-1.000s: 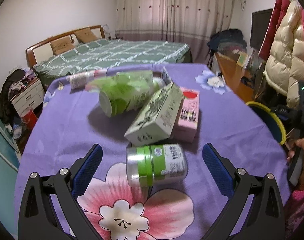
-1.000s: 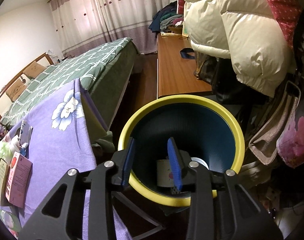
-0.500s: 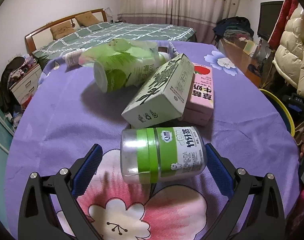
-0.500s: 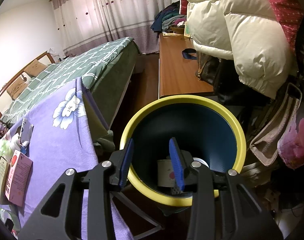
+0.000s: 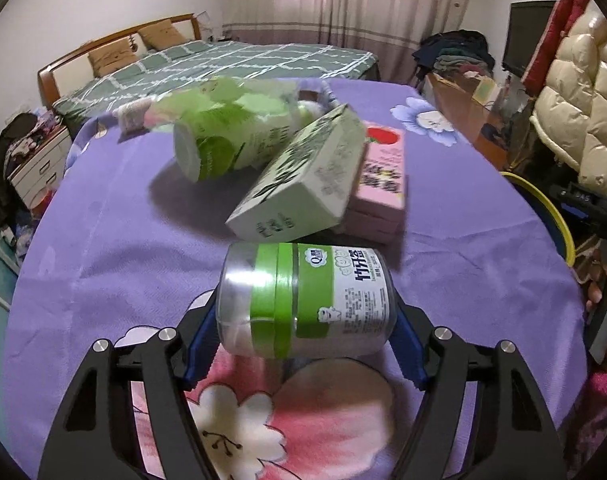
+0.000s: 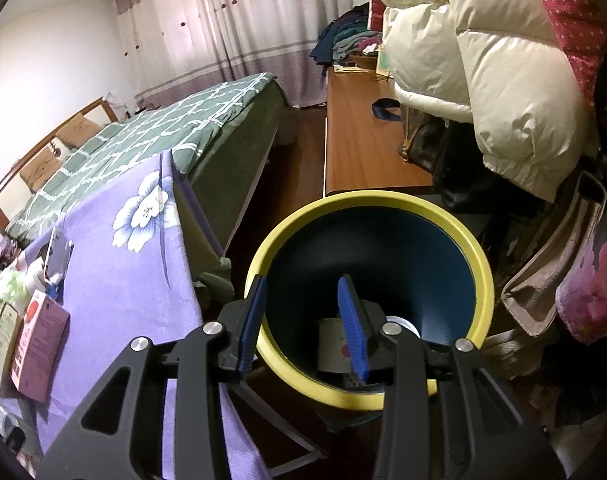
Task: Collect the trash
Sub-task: 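Grasp the green-lidded plastic jar with the left gripper, then carry the jar to the yellow bin and open the left gripper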
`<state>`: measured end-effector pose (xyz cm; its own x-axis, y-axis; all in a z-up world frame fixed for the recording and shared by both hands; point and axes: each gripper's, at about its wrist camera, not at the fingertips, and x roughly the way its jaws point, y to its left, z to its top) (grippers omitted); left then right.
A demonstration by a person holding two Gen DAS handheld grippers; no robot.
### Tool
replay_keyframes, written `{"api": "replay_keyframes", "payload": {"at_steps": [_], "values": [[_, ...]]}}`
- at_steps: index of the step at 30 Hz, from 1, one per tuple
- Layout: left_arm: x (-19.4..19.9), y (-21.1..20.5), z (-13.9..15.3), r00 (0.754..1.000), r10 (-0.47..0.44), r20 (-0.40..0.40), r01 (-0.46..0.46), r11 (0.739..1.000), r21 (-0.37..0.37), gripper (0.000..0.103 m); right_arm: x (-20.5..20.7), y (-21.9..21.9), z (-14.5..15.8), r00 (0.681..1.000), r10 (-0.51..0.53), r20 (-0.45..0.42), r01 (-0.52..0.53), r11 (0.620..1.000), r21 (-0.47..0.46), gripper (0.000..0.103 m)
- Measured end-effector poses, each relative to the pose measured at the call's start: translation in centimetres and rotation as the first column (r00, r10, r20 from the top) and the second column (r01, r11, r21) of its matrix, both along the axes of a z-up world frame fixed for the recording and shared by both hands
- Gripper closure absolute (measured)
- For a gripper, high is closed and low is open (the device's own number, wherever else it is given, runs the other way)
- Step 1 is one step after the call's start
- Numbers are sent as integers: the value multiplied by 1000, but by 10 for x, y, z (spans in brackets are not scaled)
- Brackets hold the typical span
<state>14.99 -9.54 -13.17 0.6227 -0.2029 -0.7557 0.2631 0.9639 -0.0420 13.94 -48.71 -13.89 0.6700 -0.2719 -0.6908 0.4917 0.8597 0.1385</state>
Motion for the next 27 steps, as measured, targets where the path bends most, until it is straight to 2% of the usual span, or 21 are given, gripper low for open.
{"api": "replay_keyframes", "payload": {"at_steps": [5,10,16,19,22,27], "values": [[-12,-28,15,996,-89,21,89,996,-20,31,-19,-9,9,1000,12,6,-12,1000,-24,67],[-16,-72,30,978,-204,48,206,978,-37,31,-43,-20,22,999,6,42,-5,999,-35,67],[-12,-143,48,936,-346,69,349,937,-24,31,-67,-32,28,998,0,65,3,999,-48,67],[-5,-183,56,906,-415,84,417,909,-10,31,-78,-40,26,998,-16,67,19,999,-46,64],[6,-230,57,872,-485,64,488,873,-27,31,-87,-49,23,998,-29,64,32,999,-41,61],[22,-289,45,833,-554,18,554,832,-25,31,-100,-62,20,997,-51,63,54,998,-45,58]]}}
